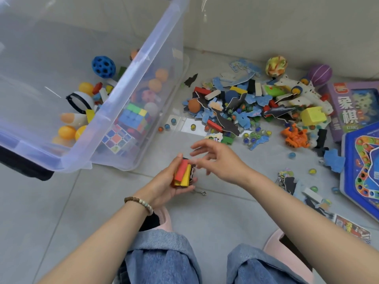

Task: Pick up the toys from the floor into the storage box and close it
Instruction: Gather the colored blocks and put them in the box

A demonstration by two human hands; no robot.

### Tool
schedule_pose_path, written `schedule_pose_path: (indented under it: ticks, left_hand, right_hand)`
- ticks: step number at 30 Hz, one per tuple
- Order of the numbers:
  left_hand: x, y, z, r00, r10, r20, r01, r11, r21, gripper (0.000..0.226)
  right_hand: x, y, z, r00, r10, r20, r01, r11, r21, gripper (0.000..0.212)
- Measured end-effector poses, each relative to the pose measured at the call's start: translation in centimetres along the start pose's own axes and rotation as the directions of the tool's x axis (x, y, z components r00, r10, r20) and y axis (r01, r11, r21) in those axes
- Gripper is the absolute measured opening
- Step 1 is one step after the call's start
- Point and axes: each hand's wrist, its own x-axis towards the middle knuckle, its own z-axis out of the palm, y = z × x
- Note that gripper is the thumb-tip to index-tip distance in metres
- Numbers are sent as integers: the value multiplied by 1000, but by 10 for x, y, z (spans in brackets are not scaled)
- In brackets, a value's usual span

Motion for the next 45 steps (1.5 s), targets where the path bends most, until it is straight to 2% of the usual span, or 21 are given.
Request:
schedule_pose_path:
  ticks: [2,3,4,6,7,11,14,18,21,25,31,37,40,44,45]
  left_hand:
    - [-2,1,-4,997,52,-51,-53,998,-18,23]
    - [-3,2,-8,993,79,-85,-81,997,-11,17]
    - [-4,4,-14,987,106,-120,-107,994,4,14]
    - [-6,8,-28,969,155,-193,-150,988,40,14]
    - [-7,10,-35,958,175,-226,-168,984,52,14]
    - [-13,12,-52,935,208,-288,-207,978,34,13]
    - [-15,11,-55,941,200,-273,-197,980,40,14]
    - [-15,13,-53,943,192,-271,-193,981,26,18]
    - [-14,14,-52,944,191,-271,-193,981,18,17]
    - [-12,15,-48,946,195,-261,-191,981,38,17]
    - [-6,12,-35,949,220,-227,-177,965,195,11]
    - [-4,12,-28,957,202,-209,-152,960,236,14]
    - [-3,11,-26,959,193,-206,-141,959,245,15]
    - [-5,11,-25,956,196,-218,-134,953,271,16]
    - [-6,12,-23,958,197,-209,-132,948,290,16]
  right_hand:
    - [2,5,-10,991,16,-130,-10,999,52,25]
    - [3,10,-14,989,9,-145,-5,1000,29,26]
    - [5,15,-18,993,-13,-116,2,995,-95,28]
    - [12,21,-17,997,-24,74,53,904,-423,39]
    - [18,23,-12,986,0,169,89,852,-516,48]
    - [41,23,17,935,24,354,239,694,-679,78]
    - [45,28,23,931,-17,366,308,575,-758,70]
    - [38,36,18,964,-99,248,254,628,-735,45]
    - [36,42,23,974,-91,208,217,638,-739,37]
    - [33,46,25,993,-78,92,120,703,-701,25]
    - [23,47,17,1000,0,1,1,755,-656,23]
    - [20,52,22,990,36,-139,-122,723,-680,18]
    - [10,60,21,974,31,-223,-162,784,-599,10]
    - [-3,66,14,950,98,-297,-218,888,-404,18]
    - [-6,63,10,939,130,-318,-233,921,-311,20]
